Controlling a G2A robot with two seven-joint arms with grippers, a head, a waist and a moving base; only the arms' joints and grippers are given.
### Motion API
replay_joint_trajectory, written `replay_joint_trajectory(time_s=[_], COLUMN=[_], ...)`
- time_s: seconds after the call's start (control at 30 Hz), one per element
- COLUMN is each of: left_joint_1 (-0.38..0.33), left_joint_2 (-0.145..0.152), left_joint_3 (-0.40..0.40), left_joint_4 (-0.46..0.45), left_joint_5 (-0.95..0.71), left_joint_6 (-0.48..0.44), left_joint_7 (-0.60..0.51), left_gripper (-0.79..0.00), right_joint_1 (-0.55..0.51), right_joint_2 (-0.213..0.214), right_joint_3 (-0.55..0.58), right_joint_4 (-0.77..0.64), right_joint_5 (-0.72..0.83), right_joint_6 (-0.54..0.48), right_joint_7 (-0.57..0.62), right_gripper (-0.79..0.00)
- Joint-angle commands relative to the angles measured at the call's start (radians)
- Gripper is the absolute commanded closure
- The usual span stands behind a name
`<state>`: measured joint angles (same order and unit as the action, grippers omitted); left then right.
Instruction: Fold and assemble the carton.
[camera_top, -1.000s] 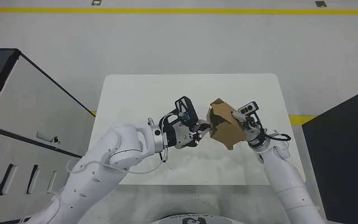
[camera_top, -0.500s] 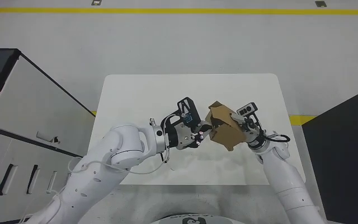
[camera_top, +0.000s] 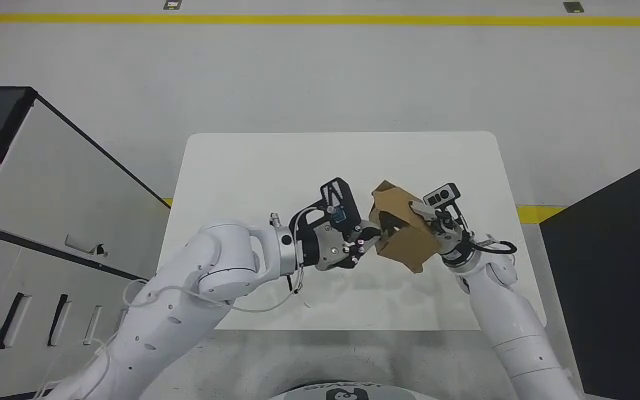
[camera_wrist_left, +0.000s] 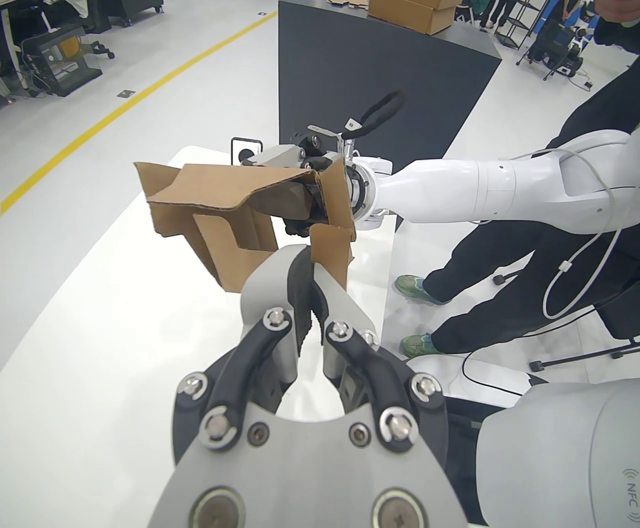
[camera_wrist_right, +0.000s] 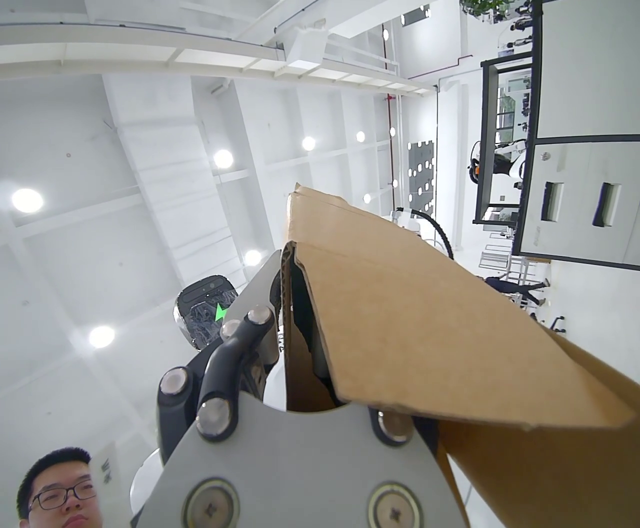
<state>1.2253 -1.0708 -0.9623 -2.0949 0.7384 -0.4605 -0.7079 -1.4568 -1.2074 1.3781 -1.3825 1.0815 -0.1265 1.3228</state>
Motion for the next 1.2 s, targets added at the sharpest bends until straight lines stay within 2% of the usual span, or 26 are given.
replay_joint_trajectory(time_s=[0.0,0.67,1.17], left_joint_1=[-0.001,-0.012,-0.007], left_joint_2=[0.0,-0.001,0.0], left_joint_3=[0.0,0.015,0.0], left_joint_4=[0.001,0.012,0.021], left_joint_5=[-0.002,0.009,-0.003], left_joint_6=[-0.001,-0.002,0.005], left_joint_7=[-0.001,-0.014,0.019], left_gripper=[0.0,0.0,0.0], right_joint_1=[0.0,0.013,0.02], right_joint_2=[0.0,-0.003,-0.004], right_joint_3=[0.0,-0.016,-0.011], right_joint_4=[0.0,0.01,0.021], right_joint_5=[-0.001,0.009,0.025], right_joint_6=[0.0,-0.003,-0.014], right_joint_7=[0.002,0.059,0.108], right_gripper=[0.0,0.0,0.0])
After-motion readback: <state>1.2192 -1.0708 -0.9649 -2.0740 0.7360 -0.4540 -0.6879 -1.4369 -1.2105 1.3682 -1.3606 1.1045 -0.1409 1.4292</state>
